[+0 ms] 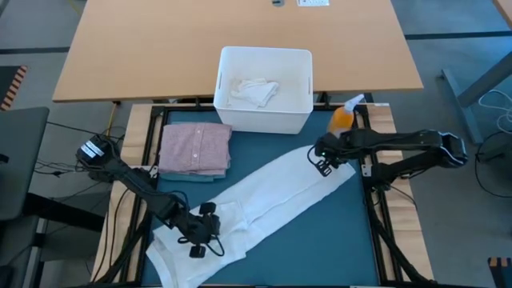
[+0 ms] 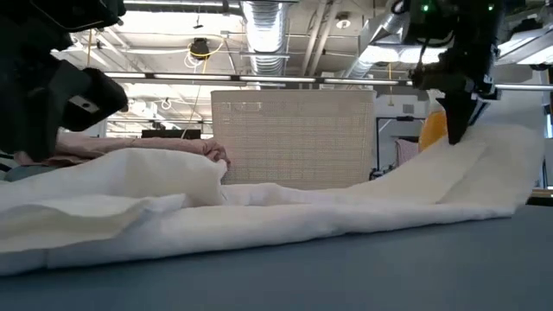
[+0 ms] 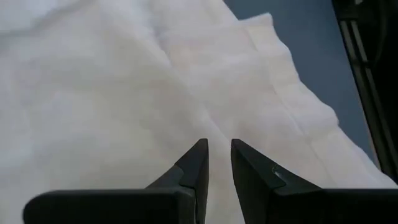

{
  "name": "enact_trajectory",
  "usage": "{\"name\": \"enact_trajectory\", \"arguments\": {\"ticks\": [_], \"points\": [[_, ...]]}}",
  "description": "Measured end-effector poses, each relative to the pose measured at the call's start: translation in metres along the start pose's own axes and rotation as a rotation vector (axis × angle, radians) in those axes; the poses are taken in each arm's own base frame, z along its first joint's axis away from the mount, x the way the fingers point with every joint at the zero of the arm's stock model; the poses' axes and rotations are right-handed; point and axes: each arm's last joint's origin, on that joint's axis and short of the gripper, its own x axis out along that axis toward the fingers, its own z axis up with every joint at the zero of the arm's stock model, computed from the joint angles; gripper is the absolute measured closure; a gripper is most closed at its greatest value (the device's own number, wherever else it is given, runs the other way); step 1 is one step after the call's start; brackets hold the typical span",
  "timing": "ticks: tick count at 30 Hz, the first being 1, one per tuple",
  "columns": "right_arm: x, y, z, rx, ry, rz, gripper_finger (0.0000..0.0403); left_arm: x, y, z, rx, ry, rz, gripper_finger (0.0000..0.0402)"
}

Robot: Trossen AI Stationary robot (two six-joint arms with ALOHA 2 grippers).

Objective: Fold Laundry from Bin
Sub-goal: Fold the white shirt

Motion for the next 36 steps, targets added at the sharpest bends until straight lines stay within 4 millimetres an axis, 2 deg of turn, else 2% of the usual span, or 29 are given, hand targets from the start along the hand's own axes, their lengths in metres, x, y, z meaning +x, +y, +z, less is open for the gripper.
{"name": "enact_trajectory", "arguments": {"ticks": [2,5,12,18,21,23,28,36], "points": [[0.003,0.001,-0.001,-0.011,0.019,-0.008,0.0355,0.001,0.002,0.003,0.000,-0.035,0.030,0.0344],[0.004,0.005,-0.002,-0.032,0.018,-0.003,0.0386,0.010,0.006,0.003,-0.021,-0.058,0.090,0.0344],[0.006,0.005,0.000,-0.014,0.024,-0.004,0.0370,0.036,0.018,-0.004,-0.043,0.030,0.094,0.0344],[0.014,0.007,0.003,-0.040,0.056,-0.021,0.0385,0.046,0.019,-0.006,-0.047,0.024,0.091,0.0344],[0.011,0.008,0.003,-0.045,0.053,-0.015,0.0385,0.057,0.022,-0.006,-0.048,-0.001,0.101,0.0344],[0.002,0.008,0.004,-0.054,0.047,-0.008,0.0385,0.066,0.026,-0.003,-0.049,-0.031,0.094,0.0344],[-0.034,0.011,0.011,-0.075,0.008,0.058,0.0385,0.087,0.044,0.005,-0.066,-0.106,0.060,0.0344],[-0.096,0.019,0.022,-0.113,-0.058,0.143,0.0385,0.101,0.094,0.034,-0.127,-0.223,0.127,0.0344]]}}
